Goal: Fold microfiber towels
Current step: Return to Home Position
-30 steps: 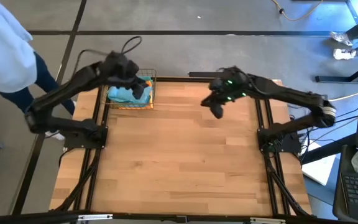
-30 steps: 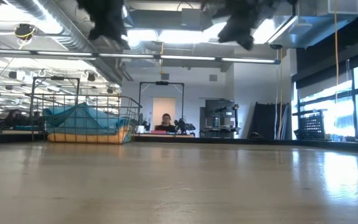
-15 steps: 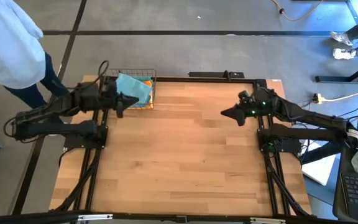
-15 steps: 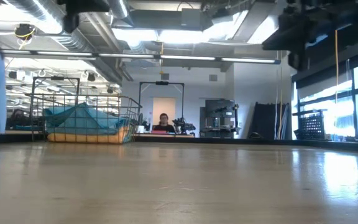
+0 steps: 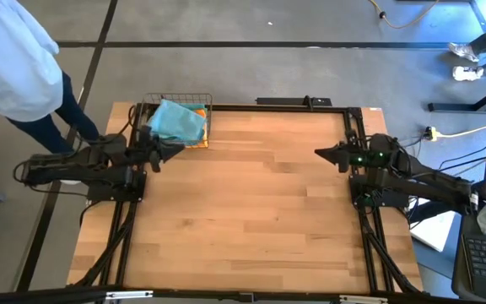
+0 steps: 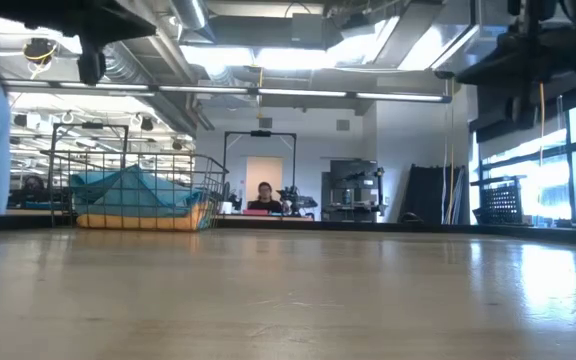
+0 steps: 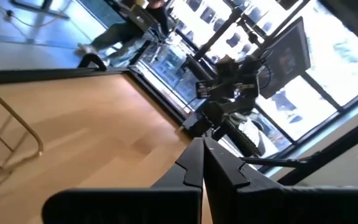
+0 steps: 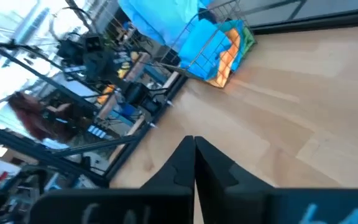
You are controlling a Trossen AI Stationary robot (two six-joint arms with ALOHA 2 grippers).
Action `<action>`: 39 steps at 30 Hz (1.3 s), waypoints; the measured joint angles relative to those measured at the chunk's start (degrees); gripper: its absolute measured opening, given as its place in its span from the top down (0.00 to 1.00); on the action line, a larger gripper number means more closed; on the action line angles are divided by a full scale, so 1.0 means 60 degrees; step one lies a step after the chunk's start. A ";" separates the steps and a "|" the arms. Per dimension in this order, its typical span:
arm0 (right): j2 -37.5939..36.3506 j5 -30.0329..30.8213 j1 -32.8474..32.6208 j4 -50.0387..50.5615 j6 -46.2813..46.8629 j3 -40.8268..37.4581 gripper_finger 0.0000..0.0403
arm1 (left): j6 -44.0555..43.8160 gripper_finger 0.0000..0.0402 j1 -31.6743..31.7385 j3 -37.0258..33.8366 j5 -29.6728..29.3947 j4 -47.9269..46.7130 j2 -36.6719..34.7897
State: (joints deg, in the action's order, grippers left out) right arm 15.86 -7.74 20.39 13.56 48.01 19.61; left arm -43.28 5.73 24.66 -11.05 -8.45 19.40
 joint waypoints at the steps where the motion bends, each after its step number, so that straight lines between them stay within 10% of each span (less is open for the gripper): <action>1: -0.0203 -0.0108 0.0002 -0.0012 0.0088 -0.0140 0.99 | -0.0029 1.00 -0.0052 -0.0214 0.0000 0.0200 -0.0095; 26: -0.2627 0.0807 -0.0002 0.1706 0.0966 -0.0716 0.98 | -0.1370 1.00 -0.1276 -0.4035 -0.1357 0.2995 -0.2894; 39: -0.2529 0.1338 -0.1206 -0.3745 0.2637 -0.3177 0.99 | -0.0890 1.00 -0.1758 -0.4031 -0.1982 0.2747 -0.2945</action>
State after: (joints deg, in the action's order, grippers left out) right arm 0.69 0.29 13.16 -8.91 63.83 0.55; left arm -48.61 -4.82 0.47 -22.94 8.03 1.74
